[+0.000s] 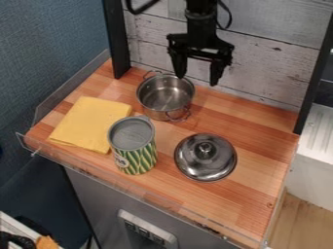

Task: Put the silver pot on the yellow cloth

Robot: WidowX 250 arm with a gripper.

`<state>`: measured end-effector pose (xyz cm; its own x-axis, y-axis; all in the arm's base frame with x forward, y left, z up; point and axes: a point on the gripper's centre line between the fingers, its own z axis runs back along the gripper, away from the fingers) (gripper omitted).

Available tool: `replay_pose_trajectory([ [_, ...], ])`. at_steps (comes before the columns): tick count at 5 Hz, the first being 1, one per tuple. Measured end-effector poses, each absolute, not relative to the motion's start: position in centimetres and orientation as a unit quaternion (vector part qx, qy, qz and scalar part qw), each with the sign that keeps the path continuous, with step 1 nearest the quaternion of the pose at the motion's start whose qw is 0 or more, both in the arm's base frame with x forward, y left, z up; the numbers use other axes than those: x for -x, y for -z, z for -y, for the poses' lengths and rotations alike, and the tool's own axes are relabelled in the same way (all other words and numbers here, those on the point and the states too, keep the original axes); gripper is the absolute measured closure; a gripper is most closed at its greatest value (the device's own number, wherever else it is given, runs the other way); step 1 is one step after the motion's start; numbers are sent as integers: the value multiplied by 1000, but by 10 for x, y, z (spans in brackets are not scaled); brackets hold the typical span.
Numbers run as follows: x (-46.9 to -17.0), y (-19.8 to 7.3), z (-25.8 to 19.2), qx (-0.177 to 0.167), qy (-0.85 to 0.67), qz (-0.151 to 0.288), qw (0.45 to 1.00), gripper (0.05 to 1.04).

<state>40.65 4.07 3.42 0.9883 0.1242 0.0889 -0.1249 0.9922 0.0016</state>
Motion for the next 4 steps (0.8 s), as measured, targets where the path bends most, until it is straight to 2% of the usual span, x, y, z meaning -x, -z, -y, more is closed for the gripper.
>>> replay_pose_trajectory([
  [2, -398, -10, -43, -29, -65, 29, 997, 83],
  [3, -398, -8, -41, -18, -75, 31, 997, 130],
  [4, -391, 10, -48, -2, -107, -12, 994, 408],
])
